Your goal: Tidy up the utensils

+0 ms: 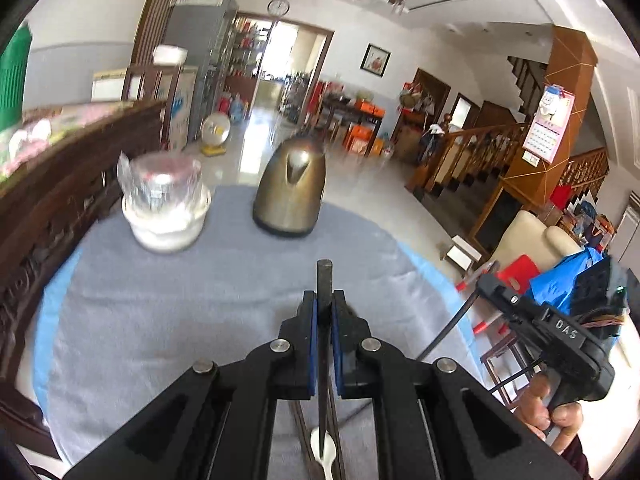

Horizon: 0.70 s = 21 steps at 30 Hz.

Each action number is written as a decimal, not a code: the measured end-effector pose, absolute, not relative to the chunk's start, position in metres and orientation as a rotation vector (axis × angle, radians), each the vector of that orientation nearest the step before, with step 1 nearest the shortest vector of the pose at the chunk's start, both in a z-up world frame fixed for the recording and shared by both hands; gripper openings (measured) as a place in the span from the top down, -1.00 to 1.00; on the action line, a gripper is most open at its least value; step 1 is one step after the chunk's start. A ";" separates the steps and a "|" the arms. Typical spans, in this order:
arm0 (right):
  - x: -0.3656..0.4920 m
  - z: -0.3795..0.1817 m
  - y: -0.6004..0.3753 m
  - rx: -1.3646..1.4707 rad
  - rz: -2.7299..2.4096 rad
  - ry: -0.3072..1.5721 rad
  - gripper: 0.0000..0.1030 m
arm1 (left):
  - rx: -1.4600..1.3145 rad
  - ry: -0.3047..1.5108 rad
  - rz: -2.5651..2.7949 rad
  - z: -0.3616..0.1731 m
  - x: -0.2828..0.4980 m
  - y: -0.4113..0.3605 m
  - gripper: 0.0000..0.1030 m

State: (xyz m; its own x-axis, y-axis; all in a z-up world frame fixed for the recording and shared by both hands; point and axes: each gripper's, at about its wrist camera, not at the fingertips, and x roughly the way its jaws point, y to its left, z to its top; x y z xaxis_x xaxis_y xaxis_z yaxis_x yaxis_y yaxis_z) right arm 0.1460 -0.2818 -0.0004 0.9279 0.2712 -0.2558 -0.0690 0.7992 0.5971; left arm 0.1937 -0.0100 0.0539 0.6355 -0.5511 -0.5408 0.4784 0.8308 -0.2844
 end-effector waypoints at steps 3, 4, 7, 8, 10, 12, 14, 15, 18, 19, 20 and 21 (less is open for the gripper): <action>0.146 0.029 -0.272 0.550 0.133 0.278 0.84 | -0.117 0.614 -0.589 0.074 0.200 -0.013 0.87; 0.148 0.037 -0.270 0.540 0.120 0.264 0.84 | -0.118 0.597 -0.587 0.080 0.203 -0.015 0.87; 0.158 0.060 -0.262 0.507 0.066 0.206 0.84 | -0.120 0.533 -0.574 0.101 0.214 -0.024 0.87; 0.163 0.068 -0.257 0.474 0.034 0.182 0.84 | -0.123 0.515 -0.570 0.106 0.216 -0.025 0.87; 0.171 0.076 -0.247 0.424 0.000 0.161 0.84 | -0.136 0.463 -0.553 0.112 0.226 -0.031 0.87; 0.186 0.078 -0.231 0.365 -0.035 0.153 0.85 | -0.143 0.422 -0.527 0.114 0.233 -0.038 0.87; 0.195 0.075 -0.219 0.322 -0.058 0.156 0.85 | -0.167 0.390 -0.502 0.110 0.241 -0.043 0.87; 0.200 0.069 -0.214 0.313 -0.065 0.166 0.85 | -0.179 0.382 -0.491 0.107 0.244 -0.046 0.87; 0.206 0.056 -0.204 0.282 -0.086 0.185 0.85 | -0.191 0.387 -0.456 0.086 0.254 -0.052 0.87; 0.209 0.052 -0.202 0.279 -0.078 0.205 0.85 | -0.187 0.410 -0.451 0.078 0.257 -0.054 0.87; 0.210 0.050 -0.203 0.281 -0.071 0.225 0.85 | -0.180 0.443 -0.449 0.067 0.261 -0.055 0.87; 0.213 0.045 -0.203 0.284 -0.068 0.250 0.85 | -0.171 0.471 -0.451 0.058 0.262 -0.057 0.87</action>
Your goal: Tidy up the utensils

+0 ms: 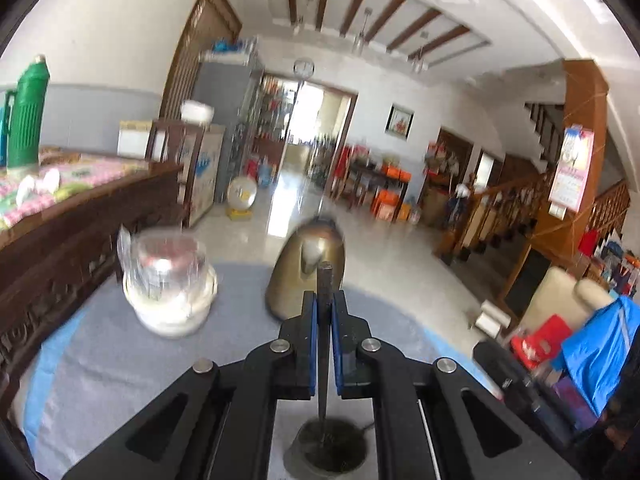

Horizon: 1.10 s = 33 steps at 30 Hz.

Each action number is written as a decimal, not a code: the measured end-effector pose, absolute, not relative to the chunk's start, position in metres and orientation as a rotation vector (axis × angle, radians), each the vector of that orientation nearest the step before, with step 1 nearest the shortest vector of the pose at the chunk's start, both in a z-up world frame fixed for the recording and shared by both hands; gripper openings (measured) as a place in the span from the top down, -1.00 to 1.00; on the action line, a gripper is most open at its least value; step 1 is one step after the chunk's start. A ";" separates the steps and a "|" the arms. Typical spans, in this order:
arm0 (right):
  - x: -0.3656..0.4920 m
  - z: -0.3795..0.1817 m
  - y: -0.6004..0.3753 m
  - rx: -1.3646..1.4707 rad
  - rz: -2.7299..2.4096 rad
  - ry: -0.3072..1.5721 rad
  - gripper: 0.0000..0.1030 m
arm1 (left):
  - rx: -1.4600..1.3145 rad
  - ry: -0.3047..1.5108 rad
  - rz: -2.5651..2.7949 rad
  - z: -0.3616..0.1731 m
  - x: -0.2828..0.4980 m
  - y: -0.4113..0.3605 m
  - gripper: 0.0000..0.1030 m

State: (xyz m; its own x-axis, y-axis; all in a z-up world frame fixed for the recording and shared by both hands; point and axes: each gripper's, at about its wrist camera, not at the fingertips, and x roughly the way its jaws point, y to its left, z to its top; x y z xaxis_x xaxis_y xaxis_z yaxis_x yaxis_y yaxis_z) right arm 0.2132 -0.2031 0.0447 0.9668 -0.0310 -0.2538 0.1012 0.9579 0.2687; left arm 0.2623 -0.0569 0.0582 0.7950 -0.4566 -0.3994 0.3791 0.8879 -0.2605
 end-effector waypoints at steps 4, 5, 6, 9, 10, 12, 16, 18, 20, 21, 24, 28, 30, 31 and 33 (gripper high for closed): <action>0.211 0.032 -0.214 0.330 -0.029 0.328 0.82 | -0.164 0.598 -0.461 0.029 0.267 -0.052 0.83; 0.207 0.030 -0.221 0.361 -0.012 0.339 0.81 | -0.170 0.619 -0.468 0.025 0.265 -0.049 0.72; 0.203 0.029 -0.225 0.390 0.002 0.351 0.78 | -0.170 0.630 -0.473 0.023 0.262 -0.044 0.62; 0.186 0.017 -0.241 0.455 0.028 0.395 0.47 | -0.157 0.625 -0.470 0.023 0.247 -0.029 -0.08; 0.181 0.012 -0.242 0.466 0.043 0.416 0.23 | -0.149 0.612 -0.476 0.024 0.239 -0.023 -0.09; 0.164 -0.002 -0.243 0.469 0.076 0.455 -0.27 | -0.099 0.592 -0.474 0.023 0.220 -0.010 -0.12; 0.140 -0.033 -0.236 0.462 0.166 0.559 0.03 | 0.022 0.596 -0.427 -0.005 0.180 0.020 -0.18; 0.132 -0.057 -0.226 0.475 0.226 0.646 0.28 | 0.075 0.635 -0.387 -0.028 0.164 0.035 -0.18; 0.126 -0.076 -0.215 0.455 0.249 0.695 0.30 | 0.115 0.698 -0.338 -0.058 0.145 0.055 -0.18; 0.127 -0.082 -0.210 0.442 0.257 0.713 0.30 | 0.110 0.728 -0.328 -0.070 0.137 0.063 -0.18; 0.133 -0.107 -0.191 0.438 0.308 0.794 0.34 | 0.064 0.818 -0.318 -0.097 0.117 0.083 -0.18; 0.146 -0.135 -0.178 0.465 0.327 0.868 0.34 | 0.000 0.877 -0.317 -0.115 0.107 0.100 -0.18; 0.152 -0.150 -0.173 0.492 0.339 0.910 0.40 | -0.019 0.875 -0.313 -0.112 0.107 0.105 -0.18; 0.153 -0.153 -0.171 0.494 0.339 0.924 0.44 | -0.024 0.868 -0.312 -0.110 0.106 0.107 -0.18; 0.154 -0.164 -0.166 0.488 0.331 0.965 0.49 | -0.029 0.849 -0.314 -0.103 0.105 0.107 -0.18</action>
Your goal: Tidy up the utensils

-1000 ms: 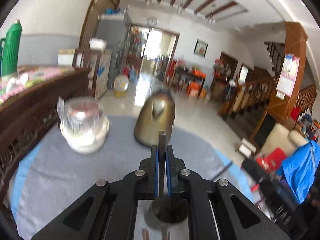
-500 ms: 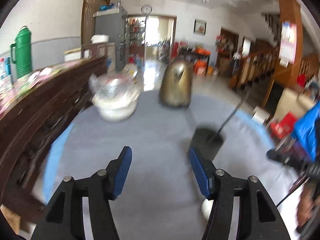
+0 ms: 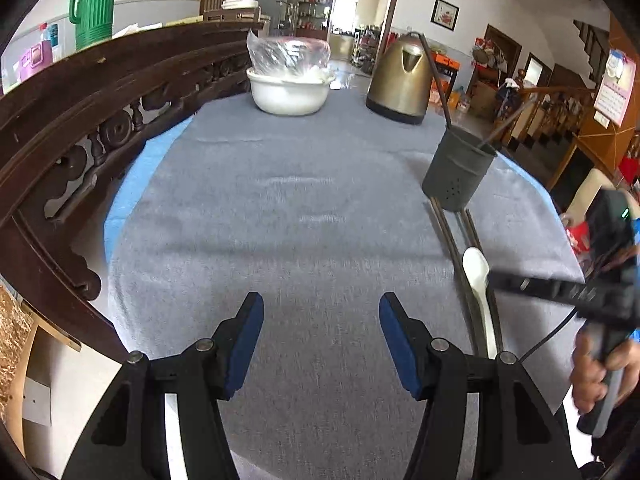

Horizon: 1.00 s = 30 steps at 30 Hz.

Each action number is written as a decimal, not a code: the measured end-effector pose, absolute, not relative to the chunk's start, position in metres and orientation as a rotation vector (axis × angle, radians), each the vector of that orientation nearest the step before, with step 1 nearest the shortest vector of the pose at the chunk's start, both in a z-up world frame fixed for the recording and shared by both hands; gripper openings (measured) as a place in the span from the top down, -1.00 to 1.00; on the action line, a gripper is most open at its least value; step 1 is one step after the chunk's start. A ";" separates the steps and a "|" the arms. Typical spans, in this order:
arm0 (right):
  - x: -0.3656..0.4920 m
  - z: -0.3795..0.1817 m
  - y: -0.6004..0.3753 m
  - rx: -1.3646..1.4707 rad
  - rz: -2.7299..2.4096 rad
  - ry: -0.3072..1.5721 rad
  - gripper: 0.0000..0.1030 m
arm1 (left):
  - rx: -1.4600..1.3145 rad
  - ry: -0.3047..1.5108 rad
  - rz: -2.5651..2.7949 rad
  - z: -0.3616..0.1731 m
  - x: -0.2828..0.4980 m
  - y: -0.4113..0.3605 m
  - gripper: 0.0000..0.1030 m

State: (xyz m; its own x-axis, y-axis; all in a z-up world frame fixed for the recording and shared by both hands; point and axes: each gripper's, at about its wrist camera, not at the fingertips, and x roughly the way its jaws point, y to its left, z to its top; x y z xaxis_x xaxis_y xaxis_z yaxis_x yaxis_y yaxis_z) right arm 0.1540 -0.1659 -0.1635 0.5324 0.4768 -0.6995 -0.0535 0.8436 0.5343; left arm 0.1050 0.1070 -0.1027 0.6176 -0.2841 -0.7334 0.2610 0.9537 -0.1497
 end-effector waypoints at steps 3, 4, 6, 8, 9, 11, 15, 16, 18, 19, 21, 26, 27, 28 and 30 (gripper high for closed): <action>0.150 -0.178 -0.163 0.487 0.307 1.005 0.55 | -0.025 0.835 -0.322 -0.100 0.102 0.105 -0.18; 0.151 -0.179 -0.162 0.494 0.309 1.014 0.55 | -0.025 0.836 -0.326 -0.100 0.102 0.105 -0.18; 0.146 -0.185 -0.159 0.494 0.307 1.046 0.55 | -0.026 0.841 -0.337 -0.103 0.103 0.103 -0.18; 0.141 -0.184 -0.156 0.464 0.299 1.043 0.55 | -0.026 0.849 -0.345 -0.104 0.102 0.100 -0.18; 0.139 -0.184 -0.154 0.453 0.295 1.042 0.56 | -0.027 0.851 -0.350 -0.105 0.102 0.099 -0.18; 0.138 -0.184 -0.152 0.434 0.287 1.036 0.56 | -0.020 0.855 -0.357 -0.105 0.101 0.095 -0.18; 0.138 -0.180 -0.145 0.418 0.264 1.028 0.78 | -0.016 0.860 -0.361 -0.104 0.099 0.091 -0.18; 0.137 -0.179 -0.145 0.413 0.260 1.022 0.83 | -0.019 0.856 -0.361 -0.103 0.099 0.091 -0.18; 0.134 -0.171 -0.145 0.428 0.270 0.990 0.84 | -0.017 0.854 -0.363 -0.101 0.099 0.090 -0.18; 0.131 -0.165 -0.148 0.451 0.285 0.964 0.84 | -0.015 0.854 -0.364 -0.100 0.098 0.089 -0.18; 0.122 -0.149 -0.158 0.517 0.333 0.888 0.84 | -0.009 0.853 -0.366 -0.098 0.098 0.087 -0.18; 0.097 -0.116 -0.190 0.662 0.381 0.699 0.77 | -0.009 0.856 -0.386 -0.096 0.098 0.080 -0.18; 0.092 -0.111 -0.196 0.671 0.372 0.665 0.77 | -0.007 0.856 -0.393 -0.096 0.098 0.077 -0.18; 0.087 -0.107 -0.203 0.691 0.373 0.631 0.75 | -0.002 0.857 -0.399 -0.096 0.097 0.074 -0.18; 0.080 -0.097 -0.215 0.743 0.389 0.574 0.74 | 0.007 0.859 -0.412 -0.096 0.096 0.069 -0.18</action>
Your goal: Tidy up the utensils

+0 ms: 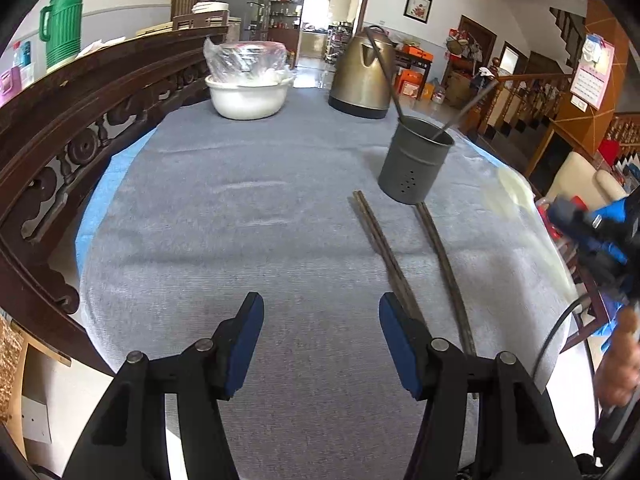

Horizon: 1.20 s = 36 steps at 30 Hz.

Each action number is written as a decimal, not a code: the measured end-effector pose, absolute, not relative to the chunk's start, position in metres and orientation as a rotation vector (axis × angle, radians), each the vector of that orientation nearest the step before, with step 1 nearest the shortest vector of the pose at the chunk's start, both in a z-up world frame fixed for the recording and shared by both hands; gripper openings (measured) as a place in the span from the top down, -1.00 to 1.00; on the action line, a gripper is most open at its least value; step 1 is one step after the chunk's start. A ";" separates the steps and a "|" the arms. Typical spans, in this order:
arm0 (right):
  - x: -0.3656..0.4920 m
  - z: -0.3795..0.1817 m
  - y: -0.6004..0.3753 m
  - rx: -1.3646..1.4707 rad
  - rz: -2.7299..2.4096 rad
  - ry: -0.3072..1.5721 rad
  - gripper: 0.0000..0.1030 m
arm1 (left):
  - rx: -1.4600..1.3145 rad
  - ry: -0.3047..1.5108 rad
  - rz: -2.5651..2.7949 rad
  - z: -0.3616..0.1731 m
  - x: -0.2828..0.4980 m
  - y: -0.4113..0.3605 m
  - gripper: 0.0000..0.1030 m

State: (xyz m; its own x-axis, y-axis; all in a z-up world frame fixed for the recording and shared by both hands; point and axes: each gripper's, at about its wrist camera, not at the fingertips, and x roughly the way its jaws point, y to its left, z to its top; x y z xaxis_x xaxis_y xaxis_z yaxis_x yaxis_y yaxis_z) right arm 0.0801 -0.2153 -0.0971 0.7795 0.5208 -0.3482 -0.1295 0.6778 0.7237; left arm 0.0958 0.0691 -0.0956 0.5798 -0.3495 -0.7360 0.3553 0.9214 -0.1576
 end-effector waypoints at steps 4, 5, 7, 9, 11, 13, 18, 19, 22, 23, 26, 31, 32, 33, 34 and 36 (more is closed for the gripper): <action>0.072 -0.083 -0.235 0.735 0.334 0.510 0.74 | 0.024 0.860 -0.431 -0.095 0.092 0.061 -0.18; 0.070 -0.082 -0.241 0.730 0.308 0.508 0.74 | 0.025 0.860 -0.434 -0.096 0.092 0.060 -0.18; 0.068 -0.087 -0.253 0.726 0.240 0.529 0.74 | 0.025 0.864 -0.440 -0.095 0.090 0.058 -0.18; 0.073 -0.102 -0.264 0.733 0.163 0.598 0.72 | 0.026 0.866 -0.446 -0.095 0.090 0.056 -0.18; 0.076 -0.116 -0.273 0.741 0.114 0.672 0.71 | 0.027 0.873 -0.460 -0.095 0.089 0.052 -0.18; 0.080 -0.129 -0.276 0.729 0.094 0.732 0.71 | 0.041 0.871 -0.470 -0.094 0.088 0.045 -0.18; 0.103 -0.143 -0.247 0.603 0.135 0.889 0.07 | 0.042 0.874 -0.488 -0.094 0.086 0.036 -0.18; 0.104 -0.145 -0.241 0.579 0.137 0.896 -0.07 | 0.042 0.874 -0.489 -0.094 0.086 0.036 -0.18; 0.115 -0.153 -0.224 0.468 0.139 0.944 0.01 | 0.042 0.879 -0.487 -0.096 0.084 0.038 -0.18; 0.119 -0.158 -0.221 0.443 0.143 0.966 0.08 | 0.044 0.880 -0.485 -0.097 0.083 0.039 -0.18; 0.130 -0.168 -0.213 0.382 0.118 1.016 0.30 | 0.040 0.886 -0.474 -0.098 0.083 0.044 -0.18; 0.130 -0.179 -0.229 0.434 0.053 1.026 0.78 | 0.032 0.882 -0.483 -0.094 0.086 0.046 -0.18; 0.127 -0.180 -0.240 0.478 0.030 1.018 0.78 | 0.033 0.884 -0.496 -0.093 0.087 0.044 -0.18; 0.124 -0.183 -0.251 0.515 0.013 1.015 0.81 | 0.035 0.892 -0.523 -0.092 0.089 0.039 -0.18; 0.121 -0.185 -0.260 0.543 0.003 1.014 0.87 | 0.038 0.900 -0.548 -0.092 0.091 0.034 -0.18; 0.115 -0.184 -0.273 0.556 -0.041 1.005 0.87 | 0.055 0.916 -0.606 -0.091 0.096 0.017 -0.18</action>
